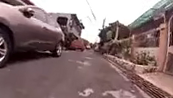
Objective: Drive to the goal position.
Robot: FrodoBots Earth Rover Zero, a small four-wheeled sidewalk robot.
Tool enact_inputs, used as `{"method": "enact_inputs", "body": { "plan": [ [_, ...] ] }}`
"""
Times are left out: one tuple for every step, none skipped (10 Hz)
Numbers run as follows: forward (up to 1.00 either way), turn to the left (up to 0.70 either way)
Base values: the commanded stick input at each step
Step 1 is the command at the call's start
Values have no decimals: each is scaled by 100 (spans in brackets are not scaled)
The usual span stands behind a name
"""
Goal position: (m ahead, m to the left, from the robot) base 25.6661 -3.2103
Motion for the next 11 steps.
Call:
{"method": "enact_inputs", "body": {
  "plan": [
    [100, 0],
    [100, 0],
    [100, 0],
    [100, 0],
    [100, -32],
    [100, -40],
    [100, -32],
    [100, -12],
    [100, 0],
    [100, 0],
    [100, 0]
  ]
}}
